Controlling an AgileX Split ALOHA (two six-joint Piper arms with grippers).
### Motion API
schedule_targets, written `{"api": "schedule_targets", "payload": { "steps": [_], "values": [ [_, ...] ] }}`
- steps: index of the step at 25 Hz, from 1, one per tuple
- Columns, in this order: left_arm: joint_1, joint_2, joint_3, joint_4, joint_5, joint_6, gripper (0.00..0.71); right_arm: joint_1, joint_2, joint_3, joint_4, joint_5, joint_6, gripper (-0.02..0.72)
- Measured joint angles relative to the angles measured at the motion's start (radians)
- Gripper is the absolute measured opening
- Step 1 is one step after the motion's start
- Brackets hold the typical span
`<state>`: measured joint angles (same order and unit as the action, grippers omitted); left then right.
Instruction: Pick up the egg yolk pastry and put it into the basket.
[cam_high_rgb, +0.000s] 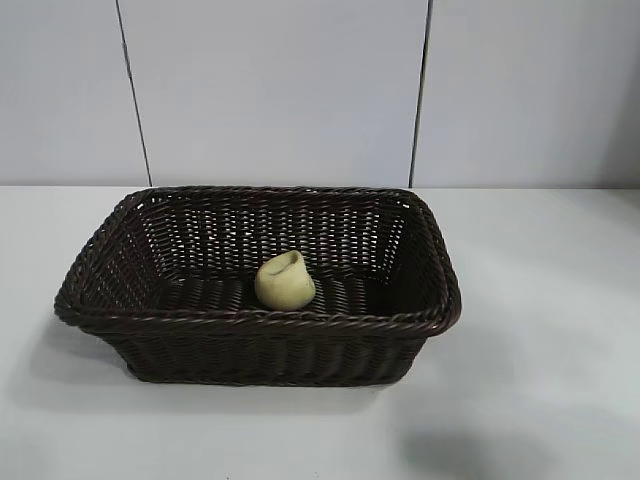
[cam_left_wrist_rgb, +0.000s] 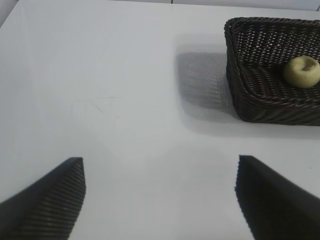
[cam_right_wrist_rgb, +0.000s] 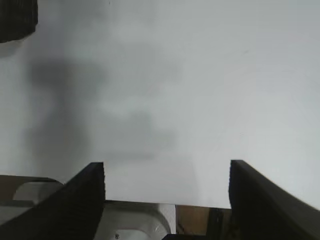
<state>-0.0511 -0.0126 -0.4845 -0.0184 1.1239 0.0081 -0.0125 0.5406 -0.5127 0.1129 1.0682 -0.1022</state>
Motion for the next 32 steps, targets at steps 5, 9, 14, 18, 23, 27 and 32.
{"api": "schedule_targets", "payload": {
  "steps": [5, 9, 14, 18, 23, 27, 32],
  "values": [
    [0.0, 0.0, 0.0, 0.0, -0.001, 0.0, 0.597, 0.115, -0.026, 0.011, -0.025, 0.001, 0.0, 0.508],
    [0.0, 0.0, 0.0, 0.0, -0.001, 0.0, 0.597, 0.133, -0.026, 0.011, -0.028, -0.014, 0.017, 0.505],
    [0.0, 0.0, 0.0, 0.0, -0.001, 0.0, 0.597, 0.133, -0.062, 0.011, -0.036, -0.017, 0.027, 0.505],
    [0.0, 0.0, 0.0, 0.0, -0.001, 0.0, 0.597, 0.133, -0.14, 0.012, -0.043, -0.017, 0.027, 0.504],
    [0.0, 0.0, 0.0, 0.0, -0.001, 0.0, 0.597, 0.133, -0.236, 0.037, -0.042, -0.01, 0.031, 0.504],
    [0.0, 0.0, 0.0, 0.0, -0.001, 0.0, 0.597, 0.133, -0.316, 0.038, -0.042, -0.01, 0.031, 0.504],
    [0.0, 0.0, 0.0, 0.0, -0.001, 0.0, 0.597, 0.133, -0.352, 0.038, -0.042, -0.005, 0.031, 0.504]
  ]
}}
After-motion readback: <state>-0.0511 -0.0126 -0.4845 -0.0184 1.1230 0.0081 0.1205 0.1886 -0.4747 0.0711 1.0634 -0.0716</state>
